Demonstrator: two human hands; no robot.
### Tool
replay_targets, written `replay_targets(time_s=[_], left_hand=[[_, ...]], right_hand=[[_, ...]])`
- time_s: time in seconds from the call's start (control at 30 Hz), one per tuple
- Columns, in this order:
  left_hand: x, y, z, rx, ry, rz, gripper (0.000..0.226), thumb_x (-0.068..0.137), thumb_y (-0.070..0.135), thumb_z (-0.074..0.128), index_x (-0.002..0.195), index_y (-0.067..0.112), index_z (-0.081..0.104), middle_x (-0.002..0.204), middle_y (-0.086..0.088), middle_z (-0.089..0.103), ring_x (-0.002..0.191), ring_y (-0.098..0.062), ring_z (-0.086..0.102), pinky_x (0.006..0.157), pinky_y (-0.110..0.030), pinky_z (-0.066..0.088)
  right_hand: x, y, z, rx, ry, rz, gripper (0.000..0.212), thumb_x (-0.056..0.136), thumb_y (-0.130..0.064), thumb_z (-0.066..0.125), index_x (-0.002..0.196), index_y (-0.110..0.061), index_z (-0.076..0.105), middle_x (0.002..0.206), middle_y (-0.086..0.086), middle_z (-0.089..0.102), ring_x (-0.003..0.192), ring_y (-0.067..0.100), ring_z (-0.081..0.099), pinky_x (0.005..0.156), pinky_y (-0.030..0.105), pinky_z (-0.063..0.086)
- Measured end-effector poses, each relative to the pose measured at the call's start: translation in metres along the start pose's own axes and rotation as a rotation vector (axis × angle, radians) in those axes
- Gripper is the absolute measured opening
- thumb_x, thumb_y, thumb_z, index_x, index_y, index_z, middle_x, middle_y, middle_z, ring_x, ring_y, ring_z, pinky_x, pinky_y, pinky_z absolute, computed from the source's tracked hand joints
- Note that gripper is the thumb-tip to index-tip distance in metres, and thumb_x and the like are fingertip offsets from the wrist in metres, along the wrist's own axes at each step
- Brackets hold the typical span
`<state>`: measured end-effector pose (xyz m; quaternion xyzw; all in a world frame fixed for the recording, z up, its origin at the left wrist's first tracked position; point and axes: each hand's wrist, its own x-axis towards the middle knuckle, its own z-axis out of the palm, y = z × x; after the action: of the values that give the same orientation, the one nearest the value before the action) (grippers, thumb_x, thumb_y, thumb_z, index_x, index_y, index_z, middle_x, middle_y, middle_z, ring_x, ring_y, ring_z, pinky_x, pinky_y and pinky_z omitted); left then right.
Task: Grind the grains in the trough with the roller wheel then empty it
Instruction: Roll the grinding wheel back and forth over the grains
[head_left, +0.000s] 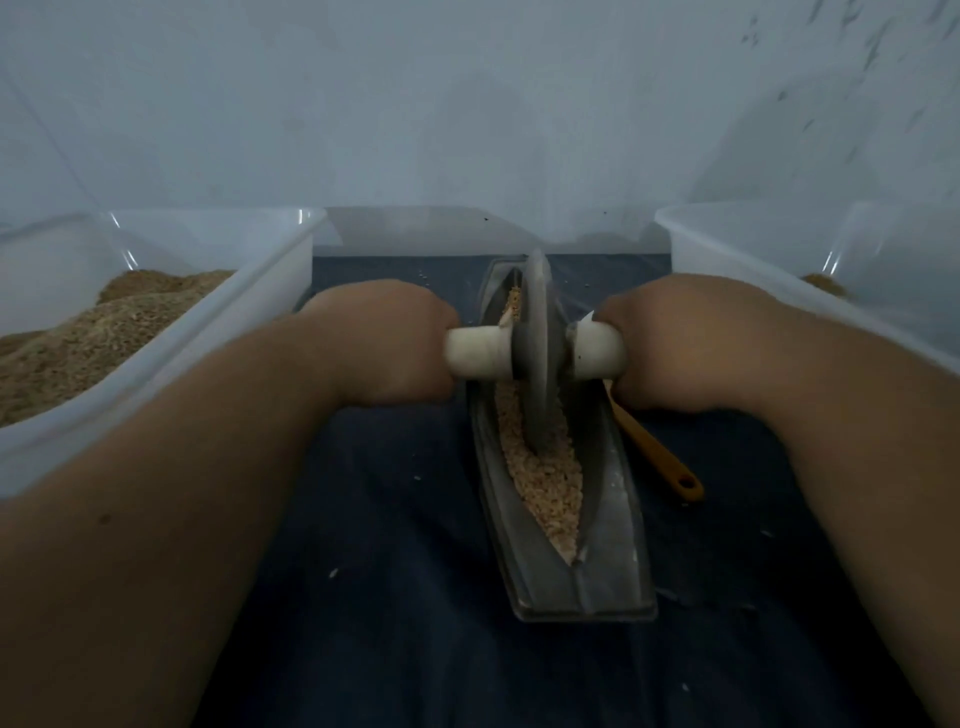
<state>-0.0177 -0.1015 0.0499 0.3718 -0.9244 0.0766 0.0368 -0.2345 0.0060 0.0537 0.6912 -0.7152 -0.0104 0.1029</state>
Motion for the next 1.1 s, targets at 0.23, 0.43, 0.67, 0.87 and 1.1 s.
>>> replay_targets(time_s=[0.23, 0.43, 0.67, 0.87, 1.1], left_hand=[[0.024, 0.004, 0.029, 0.118, 0.404, -0.168, 0.019, 0.08, 0.035, 0.057, 0.073, 0.03, 0.039, 0.067, 0.01, 0.042, 0.061, -0.017, 0.042, 0.057, -0.03, 0.031], [0.017, 0.003, 0.019, 0.083, 0.282, -0.136, 0.022, 0.078, 0.036, 0.059, 0.071, 0.029, 0.039, 0.065, 0.01, 0.041, 0.06, -0.015, 0.041, 0.055, -0.029, 0.035], [-0.012, 0.006, -0.01, 0.075, -0.092, 0.043, 0.026, 0.065, 0.049, 0.066, 0.065, 0.025, 0.056, 0.052, 0.006, 0.058, 0.048, -0.009, 0.053, 0.05, -0.023, 0.04], [-0.025, 0.01, -0.025, -0.128, -0.418, 0.023, 0.018, 0.064, 0.035, 0.066, 0.063, 0.017, 0.065, 0.049, 0.011, 0.064, 0.037, -0.001, 0.055, 0.036, -0.009, 0.032], [-0.004, 0.01, -0.006, 0.075, -0.008, 0.005, 0.019, 0.072, 0.042, 0.064, 0.071, 0.026, 0.055, 0.061, 0.008, 0.054, 0.059, -0.011, 0.054, 0.058, -0.03, 0.048]], right_hand=[[0.025, 0.0, 0.031, -0.123, 0.432, 0.145, 0.016, 0.079, -0.019, 0.062, 0.08, -0.023, 0.047, 0.061, -0.008, 0.037, 0.049, 0.007, 0.024, 0.048, 0.02, 0.013], [0.019, 0.006, 0.025, -0.039, 0.291, 0.093, 0.028, 0.075, -0.027, 0.065, 0.07, -0.027, 0.037, 0.067, -0.005, 0.049, 0.055, 0.011, 0.041, 0.048, 0.023, 0.026], [-0.005, 0.005, -0.009, 0.143, -0.165, -0.061, 0.017, 0.068, -0.037, 0.069, 0.079, -0.032, 0.058, 0.073, -0.009, 0.061, 0.067, 0.007, 0.059, 0.063, 0.032, 0.053], [-0.022, 0.003, -0.026, 0.172, -0.283, -0.122, 0.017, 0.059, -0.041, 0.066, 0.071, -0.032, 0.056, 0.072, -0.03, 0.059, 0.067, -0.004, 0.057, 0.05, 0.017, 0.044], [-0.002, -0.001, -0.007, 0.084, -0.154, -0.016, 0.015, 0.074, -0.034, 0.069, 0.08, -0.031, 0.055, 0.075, -0.007, 0.059, 0.067, 0.01, 0.056, 0.059, 0.028, 0.048]])
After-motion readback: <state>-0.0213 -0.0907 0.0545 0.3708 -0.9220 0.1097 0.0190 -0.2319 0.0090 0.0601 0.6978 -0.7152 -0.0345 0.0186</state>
